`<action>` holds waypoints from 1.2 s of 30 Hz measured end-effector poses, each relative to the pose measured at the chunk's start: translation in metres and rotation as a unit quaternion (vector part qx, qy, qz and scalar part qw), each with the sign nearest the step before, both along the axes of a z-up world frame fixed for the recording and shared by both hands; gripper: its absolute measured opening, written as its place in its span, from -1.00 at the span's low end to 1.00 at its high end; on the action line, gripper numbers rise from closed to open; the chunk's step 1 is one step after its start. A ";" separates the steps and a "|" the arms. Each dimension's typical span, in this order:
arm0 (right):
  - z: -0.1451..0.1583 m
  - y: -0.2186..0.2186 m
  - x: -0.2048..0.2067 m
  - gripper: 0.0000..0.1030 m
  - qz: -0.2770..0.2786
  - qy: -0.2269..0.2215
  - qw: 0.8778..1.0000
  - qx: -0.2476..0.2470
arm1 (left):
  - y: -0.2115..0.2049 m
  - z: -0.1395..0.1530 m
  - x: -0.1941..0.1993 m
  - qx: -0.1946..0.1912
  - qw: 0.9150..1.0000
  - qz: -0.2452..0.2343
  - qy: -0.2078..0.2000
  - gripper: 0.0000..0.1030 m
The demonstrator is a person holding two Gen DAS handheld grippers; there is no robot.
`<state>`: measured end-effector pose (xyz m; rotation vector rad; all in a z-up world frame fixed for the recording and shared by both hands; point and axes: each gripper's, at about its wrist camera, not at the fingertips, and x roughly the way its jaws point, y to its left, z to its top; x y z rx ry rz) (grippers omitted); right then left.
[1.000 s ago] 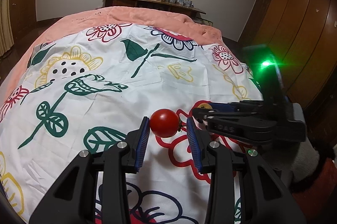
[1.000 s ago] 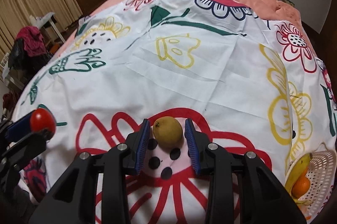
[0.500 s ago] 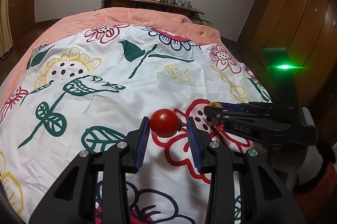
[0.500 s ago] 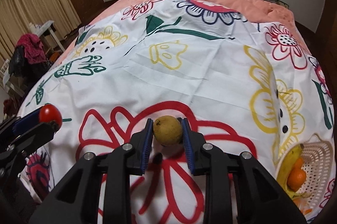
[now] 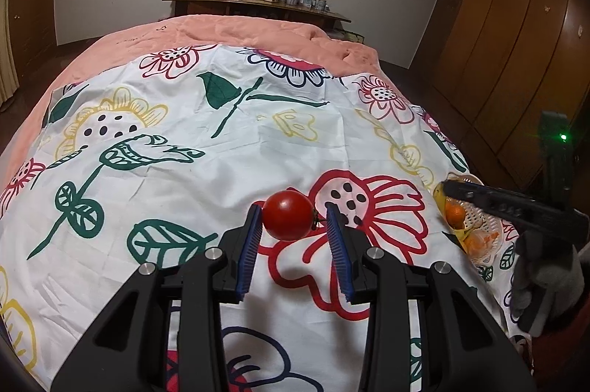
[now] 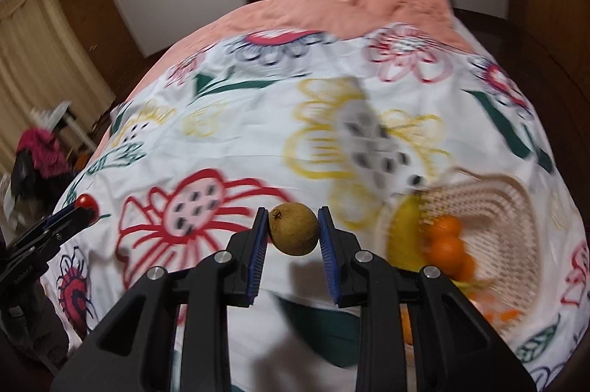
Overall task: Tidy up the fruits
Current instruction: 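Lift the brown fruit toward the basket with the right tool while the left tool holds the tomato, then lower the brown fruit into the basket with the right tool and release it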
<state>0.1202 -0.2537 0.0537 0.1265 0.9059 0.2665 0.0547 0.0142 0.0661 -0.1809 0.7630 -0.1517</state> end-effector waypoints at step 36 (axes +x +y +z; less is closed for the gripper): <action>-0.040 -0.114 -0.025 -0.44 -0.117 0.035 0.990 0.068 | -0.060 0.011 0.003 0.035 0.998 -0.056 0.003 -0.28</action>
